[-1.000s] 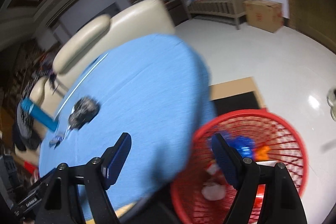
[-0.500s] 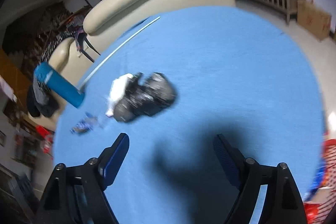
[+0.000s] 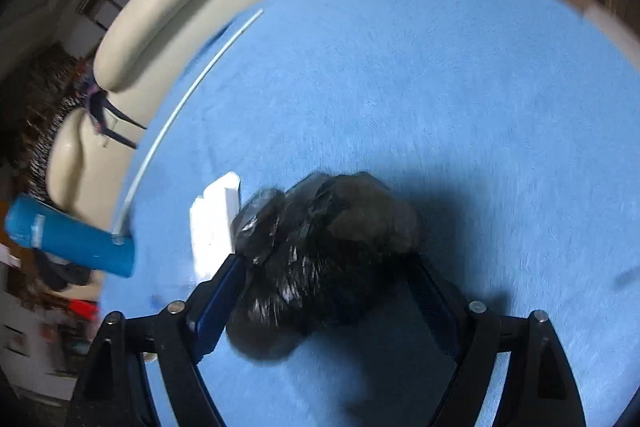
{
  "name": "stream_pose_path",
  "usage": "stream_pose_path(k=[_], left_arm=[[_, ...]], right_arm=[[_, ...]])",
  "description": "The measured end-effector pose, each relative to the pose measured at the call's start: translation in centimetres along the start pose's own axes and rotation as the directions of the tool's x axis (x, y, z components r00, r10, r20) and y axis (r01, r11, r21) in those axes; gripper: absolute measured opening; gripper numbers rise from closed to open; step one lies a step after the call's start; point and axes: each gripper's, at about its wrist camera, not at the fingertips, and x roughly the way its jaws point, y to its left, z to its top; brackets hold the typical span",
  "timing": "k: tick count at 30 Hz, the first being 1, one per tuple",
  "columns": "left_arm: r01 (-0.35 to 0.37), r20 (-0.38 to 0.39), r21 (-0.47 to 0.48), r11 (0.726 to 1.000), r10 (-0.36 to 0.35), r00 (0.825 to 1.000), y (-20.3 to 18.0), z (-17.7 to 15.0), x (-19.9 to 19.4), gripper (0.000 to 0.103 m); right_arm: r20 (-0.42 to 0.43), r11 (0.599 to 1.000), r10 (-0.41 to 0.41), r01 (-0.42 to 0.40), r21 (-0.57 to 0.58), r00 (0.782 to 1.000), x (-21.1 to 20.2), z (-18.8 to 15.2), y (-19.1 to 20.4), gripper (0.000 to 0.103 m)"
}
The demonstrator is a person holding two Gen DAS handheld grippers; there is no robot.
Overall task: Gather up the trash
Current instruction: 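Grasp the black bag with the right tool while the left tool grasps the clear tray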
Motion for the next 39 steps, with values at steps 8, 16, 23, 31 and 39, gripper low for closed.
stream_pose_path(k=[8,16,23,31,39], left_arm=[[0.002,0.027,0.076,0.997,-0.005,1.000,-1.7,3.0,0.9,0.078],[0.060,0.006,0.295,0.954,-0.065,0.998,-5.7,10.0,4.9,0.079],[0.074,-0.138,0.446,0.892,-0.014,0.990,-6.4,13.6,10.4,0.081],[0.067,-0.251,0.421,0.904,0.045,0.967,-6.0,13.1,14.0,0.059],[0.025,-0.124,0.379,0.925,0.024,0.992,-6.5,11.6,7.6,0.054]], right_arm=[[-0.025,0.959,0.020,-0.026,-0.281,0.999,-0.2,-1.2,2.1,0.051],[-0.063,0.935,0.055,-0.074,-0.348,0.996,-2.8,-3.3,-1.0,0.051],[-0.085,0.946,0.112,-0.132,-0.295,0.990,-3.3,-4.0,-3.0,0.051],[-0.091,0.945,0.130,-0.151,-0.289,0.987,-3.1,-3.9,-3.1,0.051],[-0.063,0.942,0.148,-0.160,-0.296,0.987,-4.9,-4.7,-3.1,0.051]])
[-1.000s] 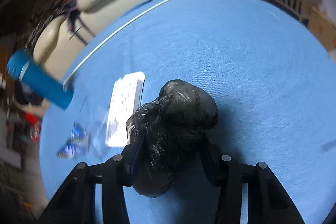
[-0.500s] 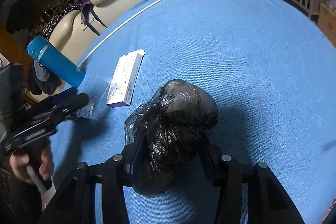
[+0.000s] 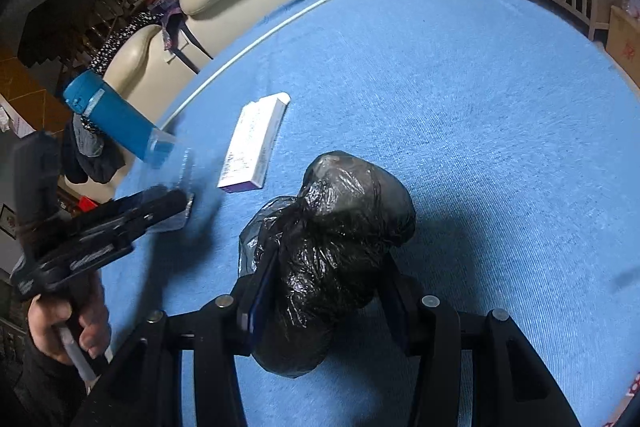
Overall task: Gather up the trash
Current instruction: 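Grasp the black bag with the right tool while the left tool grasps the clear tray, then carry the black bag and clear tray over the red basket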
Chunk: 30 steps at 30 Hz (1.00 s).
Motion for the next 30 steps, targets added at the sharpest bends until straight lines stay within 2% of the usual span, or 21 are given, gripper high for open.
stream_pose_path(k=[5,10,16,21,23,26,27,28,30], left_arm=[[-0.026,0.058,-0.037,0.999,0.028,0.998,-1.5,-3.3,-4.0,0.055],[-0.047,0.054,-0.064,0.997,0.050,0.997,-2.9,-6.5,-5.3,0.055],[-0.062,0.032,-0.082,0.995,0.065,0.997,-4.2,-10.3,-6.9,0.055],[-0.072,0.030,-0.094,0.993,0.075,0.997,-4.1,-11.2,-7.3,0.055],[-0.083,0.025,-0.093,0.992,0.086,0.996,-4.3,-11.3,-7.2,0.055],[-0.095,0.017,-0.102,0.990,0.097,0.995,-4.4,-11.6,-7.0,0.056],[-0.097,0.013,-0.104,0.990,0.099,0.995,-4.4,-11.7,-6.8,0.056],[-0.098,0.013,-0.106,0.990,0.100,0.995,-4.4,-11.9,-6.9,0.056],[-0.102,0.012,-0.111,0.989,0.104,0.994,-4.3,-11.9,-6.9,0.056]], right_arm=[[0.029,1.000,0.010,-0.010,-0.010,1.000,-2.1,-1.4,0.8,0.051],[0.046,0.999,0.008,-0.006,-0.039,0.999,-4.4,-3.4,1.3,0.051],[0.009,0.996,0.000,0.001,-0.086,1.000,-5.6,-5.1,1.4,0.051],[-0.022,0.993,-0.007,0.004,-0.116,1.000,-5.6,-6.5,1.6,0.051],[-0.064,0.989,-0.015,0.006,-0.147,0.998,-5.0,-7.0,1.8,0.051],[-0.133,0.976,-0.065,0.036,-0.215,0.989,-3.6,-7.6,2.6,0.053],[-0.152,0.968,-0.104,0.066,-0.240,0.983,-2.9,-7.8,3.0,0.061],[-0.141,0.961,-0.133,0.093,-0.260,0.981,-2.7,-7.9,3.4,0.068],[-0.117,0.940,-0.178,0.133,-0.314,0.977,-2.4,-8.2,4.5,0.068]])
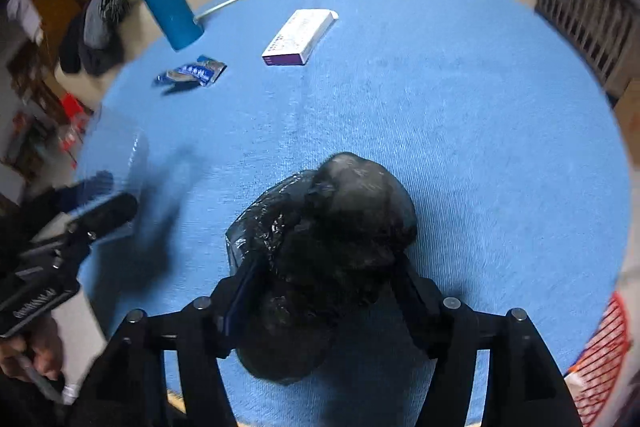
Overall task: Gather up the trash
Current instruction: 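Carry the black bag and clear tray over the red basket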
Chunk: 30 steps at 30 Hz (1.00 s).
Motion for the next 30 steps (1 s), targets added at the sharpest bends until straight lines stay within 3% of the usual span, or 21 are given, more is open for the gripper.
stream_pose_path(k=[5,7,9,14,30], left_arm=[[-0.018,0.000,-0.005,1.000,0.018,1.000,0.1,-0.2,0.4,0.057],[-0.018,-0.005,-0.006,1.000,0.018,1.000,0.1,-0.3,0.6,0.057],[-0.024,-0.010,-0.008,1.000,0.024,1.000,0.1,-0.5,0.8,0.057],[-0.030,-0.005,-0.023,0.999,0.030,1.000,0.1,-0.8,0.4,0.057],[-0.022,0.008,0.044,0.999,0.022,1.000,-5.0,-1.2,-1.7,0.057]], right_arm=[[0.034,0.999,-0.032,0.032,0.006,0.999,0.4,-0.9,1.6,0.068],[0.049,0.999,-0.035,0.035,-0.014,0.998,0.8,-1.6,2.3,0.051],[0.069,0.999,-0.035,0.037,-0.034,0.997,0.6,-1.9,2.6,0.046],[0.100,0.999,0.005,-0.008,0.031,0.995,-0.4,-2.2,1.0,0.045],[0.230,0.991,0.004,-0.035,0.131,0.973,-5.9,-5.3,-2.6,0.045]])
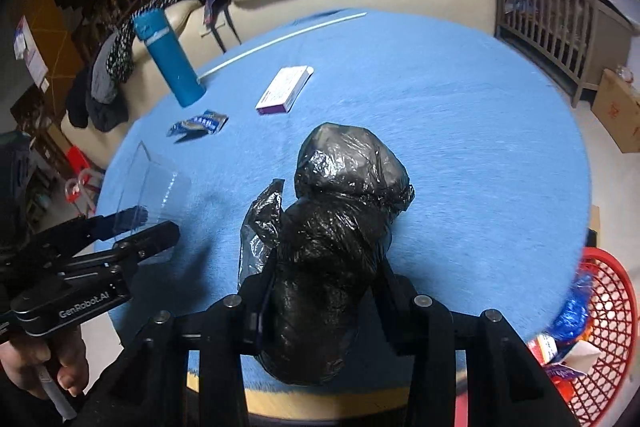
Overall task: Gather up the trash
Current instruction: 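Carry the black bag and clear tray over the red basket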
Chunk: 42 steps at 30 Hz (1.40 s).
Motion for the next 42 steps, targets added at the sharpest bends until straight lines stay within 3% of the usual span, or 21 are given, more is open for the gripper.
stream_pose_path(k=[19,42], left_arm=[[0.023,0.039,0.130,0.991,-0.028,0.999,-6.5,0.9,-2.0,0.057],[0.063,0.039,0.292,0.954,-0.078,0.996,-14.5,1.6,-2.1,0.057]], right_arm=[[0.123,0.989,-0.060,0.042,0.142,0.991,-6.3,-1.5,-6.6,0.045],[0.176,0.939,-0.174,0.110,0.326,0.969,-11.7,-5.9,-15.6,0.045]])
